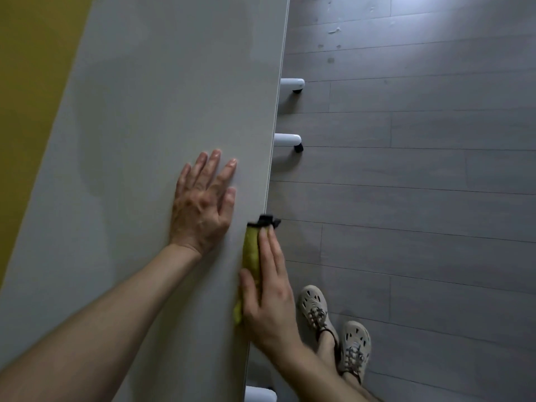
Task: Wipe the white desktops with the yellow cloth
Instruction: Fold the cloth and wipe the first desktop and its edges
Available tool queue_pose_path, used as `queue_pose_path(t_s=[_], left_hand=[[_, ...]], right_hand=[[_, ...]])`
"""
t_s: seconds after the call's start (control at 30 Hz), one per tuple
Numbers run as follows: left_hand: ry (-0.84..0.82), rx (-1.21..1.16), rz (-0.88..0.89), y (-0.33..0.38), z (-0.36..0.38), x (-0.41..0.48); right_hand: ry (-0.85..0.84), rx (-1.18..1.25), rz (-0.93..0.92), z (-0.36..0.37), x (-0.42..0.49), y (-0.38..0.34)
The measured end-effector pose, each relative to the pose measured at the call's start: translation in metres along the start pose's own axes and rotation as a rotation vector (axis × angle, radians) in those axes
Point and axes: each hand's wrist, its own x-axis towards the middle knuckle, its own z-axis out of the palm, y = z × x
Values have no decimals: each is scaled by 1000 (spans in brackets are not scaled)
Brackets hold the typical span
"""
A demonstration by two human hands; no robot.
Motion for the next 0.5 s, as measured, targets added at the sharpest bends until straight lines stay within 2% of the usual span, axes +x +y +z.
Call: queue_pose_path(t_s=[0.17,0.27,0.37,0.5], left_hand=[[-44,-19,-17,18,-9,-66],[-87,-62,-50,33,-22,-127],[-103,-58,-58,40,-34,-185],[-116,-21,-32,42,-43,-246]], right_hand=[[73,-31,19,-15,140,-12],[73,-30,31,-17,155,-12],[88,-8,32,2,60,-3],[-55,7,16,11,-109,9]])
